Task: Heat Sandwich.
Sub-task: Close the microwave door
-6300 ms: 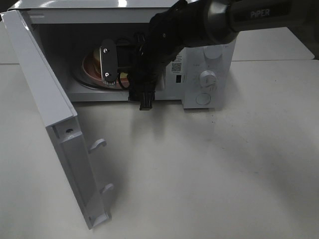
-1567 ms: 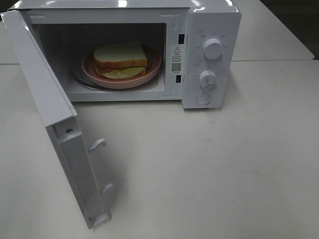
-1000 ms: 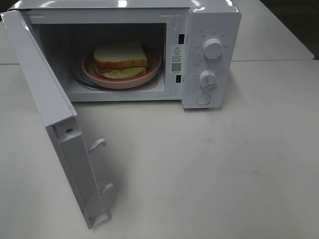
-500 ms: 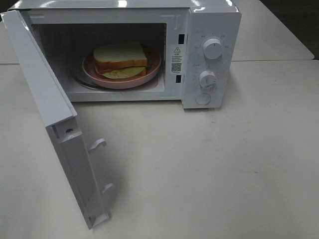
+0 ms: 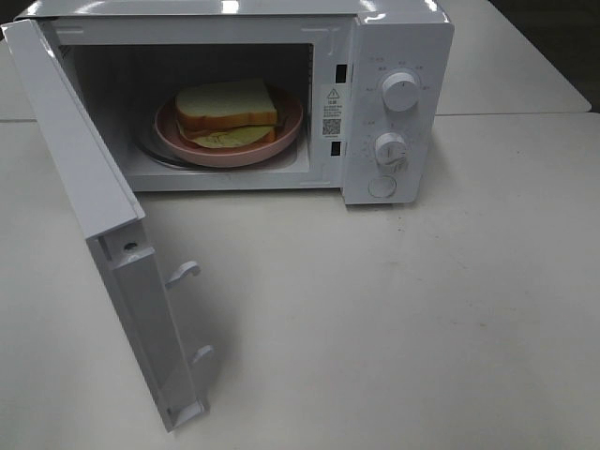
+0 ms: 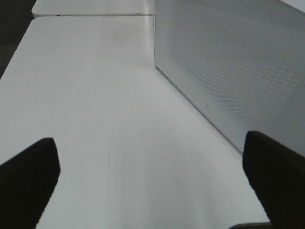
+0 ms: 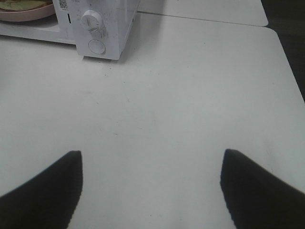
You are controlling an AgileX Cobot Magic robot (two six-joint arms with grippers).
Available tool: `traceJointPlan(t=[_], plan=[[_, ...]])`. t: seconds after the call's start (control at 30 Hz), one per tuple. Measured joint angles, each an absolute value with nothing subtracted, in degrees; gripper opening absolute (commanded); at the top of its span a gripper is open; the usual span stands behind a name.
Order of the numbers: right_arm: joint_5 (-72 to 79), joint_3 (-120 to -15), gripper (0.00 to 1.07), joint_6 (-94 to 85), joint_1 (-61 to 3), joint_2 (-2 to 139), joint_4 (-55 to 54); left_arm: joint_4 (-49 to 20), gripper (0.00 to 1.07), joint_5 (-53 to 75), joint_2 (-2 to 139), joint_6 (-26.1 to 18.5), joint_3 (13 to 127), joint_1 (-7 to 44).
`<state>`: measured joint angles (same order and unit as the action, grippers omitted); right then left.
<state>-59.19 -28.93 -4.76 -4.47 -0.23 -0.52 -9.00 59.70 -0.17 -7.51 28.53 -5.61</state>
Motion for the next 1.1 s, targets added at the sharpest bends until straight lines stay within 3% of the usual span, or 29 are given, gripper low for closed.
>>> traceJointPlan(t=[0.53, 0.77, 0.93, 1.07, 1.1], plan=[[-59.2, -28.9, 0.76, -4.8, -4.5, -0.2, -0.5, -9.0, 1.01, 59.5, -0.2, -6.2, 28.6, -5.6], [-59.2, -28.9, 0.76, -4.8, -4.5, -0.2, -0.5, -9.0, 0.96, 57.8, 2.7, -6.0, 29.3, -5.6], [-59.2, -28.9, 0.76, -4.8, -4.5, -0.2, -0.5, -9.0, 0.82, 56.0, 6.4, -6.0, 29.3, -5.6], [-59.2, -28.9, 0.76, -4.8, -4.5, -0.2, -0.5, -9.0, 0.63, 50.4, 8.8, -5.9, 29.4, -5.6], [-59.2, -28.9, 0.76, -4.8, -4.5, -0.2, -0.5, -9.0, 0.63, 50.4, 8.8, -5.9, 29.4, -5.6]])
